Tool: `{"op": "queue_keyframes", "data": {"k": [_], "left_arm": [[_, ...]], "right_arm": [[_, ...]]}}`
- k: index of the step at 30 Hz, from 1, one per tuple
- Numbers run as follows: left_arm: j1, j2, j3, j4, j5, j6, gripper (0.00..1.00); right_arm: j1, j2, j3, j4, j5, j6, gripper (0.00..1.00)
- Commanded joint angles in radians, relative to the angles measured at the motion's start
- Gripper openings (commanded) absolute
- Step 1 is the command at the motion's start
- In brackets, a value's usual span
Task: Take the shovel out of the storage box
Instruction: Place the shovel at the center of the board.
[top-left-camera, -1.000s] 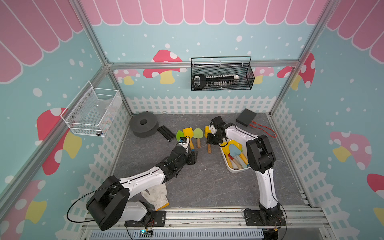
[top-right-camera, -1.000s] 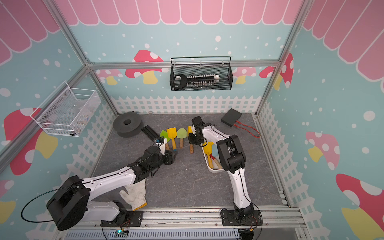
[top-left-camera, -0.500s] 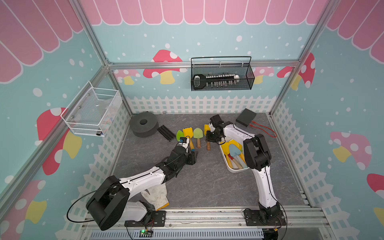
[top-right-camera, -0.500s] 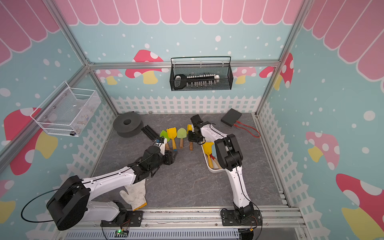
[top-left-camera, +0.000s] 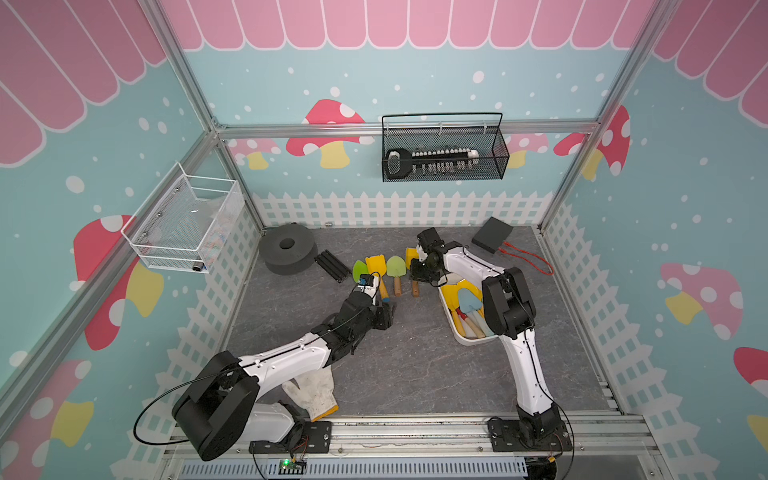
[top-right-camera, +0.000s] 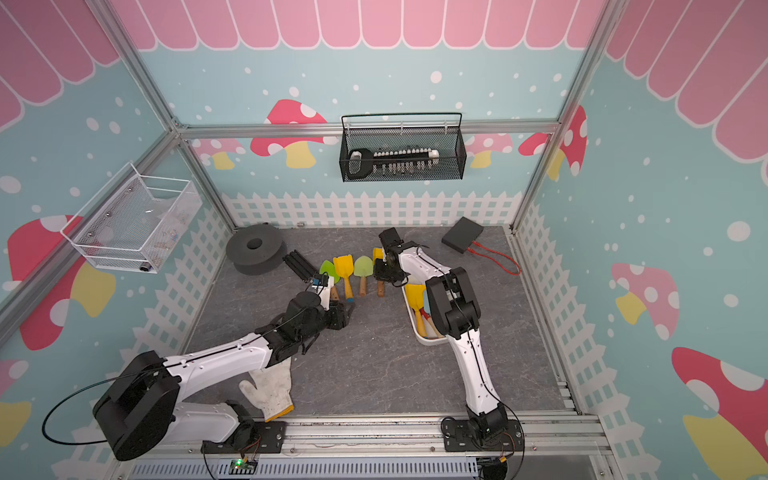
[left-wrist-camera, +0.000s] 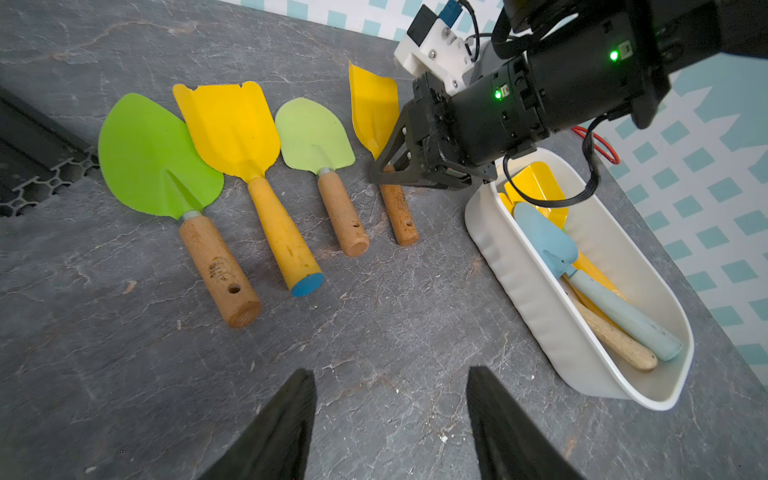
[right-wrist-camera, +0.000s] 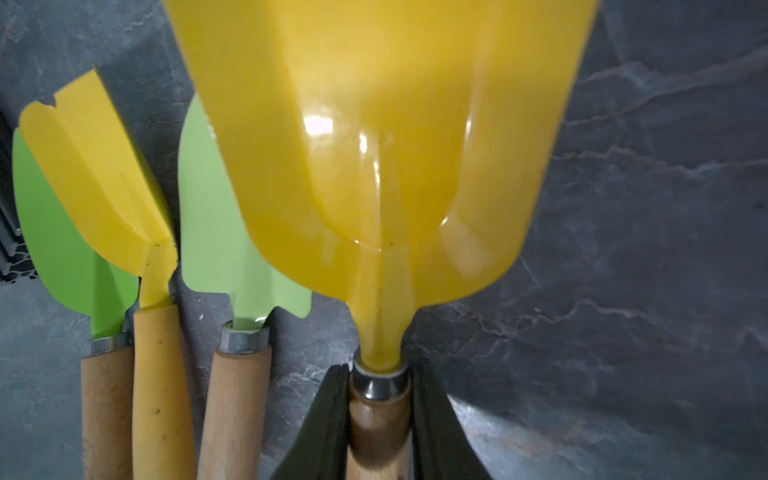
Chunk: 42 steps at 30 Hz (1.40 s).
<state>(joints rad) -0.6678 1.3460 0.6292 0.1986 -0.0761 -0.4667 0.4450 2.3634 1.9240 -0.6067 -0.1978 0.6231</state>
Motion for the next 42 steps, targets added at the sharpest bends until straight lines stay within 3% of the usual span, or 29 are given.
{"op": "queue_keyframes", "data": {"k": [1,12,20,32,42], "left_arm": [[0.007,-0.011,0.027,-0.010,-0.009,0.017,0.62],[0.007,-0.007,0.026,-0.006,-0.007,0.016,0.62],[0.006,-0.010,0.024,-0.004,-0.005,0.014,0.62],[0.006,-0.013,0.024,-0.006,-0.010,0.013,0.65],[0.007,-0.013,0.029,-0.011,-0.007,0.026,0.66]], "right_arm": [[0.001,0.042,0.035,-0.016,0.022,0.007,0.26],[0.003,0.033,0.046,-0.010,0.026,0.007,0.35],[0.021,-0.055,0.026,0.001,0.056,-0.014,0.36],[0.038,-0.362,-0.234,0.045,0.075,-0.087,0.42],[0.035,-0.631,-0.458,-0.083,0.141,-0.254,0.52]]}}
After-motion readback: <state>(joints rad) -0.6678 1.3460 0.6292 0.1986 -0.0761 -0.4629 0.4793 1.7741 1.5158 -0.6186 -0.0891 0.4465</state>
